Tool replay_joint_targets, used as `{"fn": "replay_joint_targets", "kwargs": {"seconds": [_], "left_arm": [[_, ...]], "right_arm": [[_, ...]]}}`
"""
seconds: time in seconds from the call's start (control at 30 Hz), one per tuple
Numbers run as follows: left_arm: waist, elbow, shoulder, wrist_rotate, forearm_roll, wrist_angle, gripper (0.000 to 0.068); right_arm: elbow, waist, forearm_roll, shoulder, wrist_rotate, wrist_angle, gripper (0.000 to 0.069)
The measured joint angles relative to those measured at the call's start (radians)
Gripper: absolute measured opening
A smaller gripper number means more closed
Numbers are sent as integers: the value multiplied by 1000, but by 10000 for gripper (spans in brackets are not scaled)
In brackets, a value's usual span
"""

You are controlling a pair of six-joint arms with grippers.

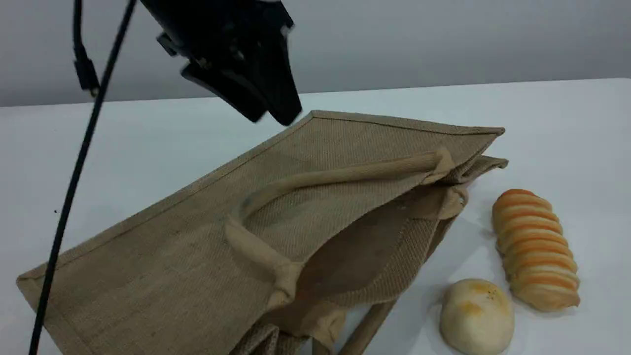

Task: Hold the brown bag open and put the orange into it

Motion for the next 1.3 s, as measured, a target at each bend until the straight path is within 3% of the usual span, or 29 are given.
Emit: {"fn": "replay_joint_targets", "kwargs": {"seconds": [0.2,0.43,0.93,1.3], "left_arm": [[-74,12,67,0,3,-25,388],[-146,12,161,-1,3,-53,388],[-156,10,204,-5,5,-96,388],[-156,10,50,-17,37,20,388]], "right_arm": [[0,0,-81,-140,51,128,472],[0,0,-121,-192,84,127,472],[0,0,-129,-191,83,125,472],[0,0,-109,-191,83,125,472]]}}
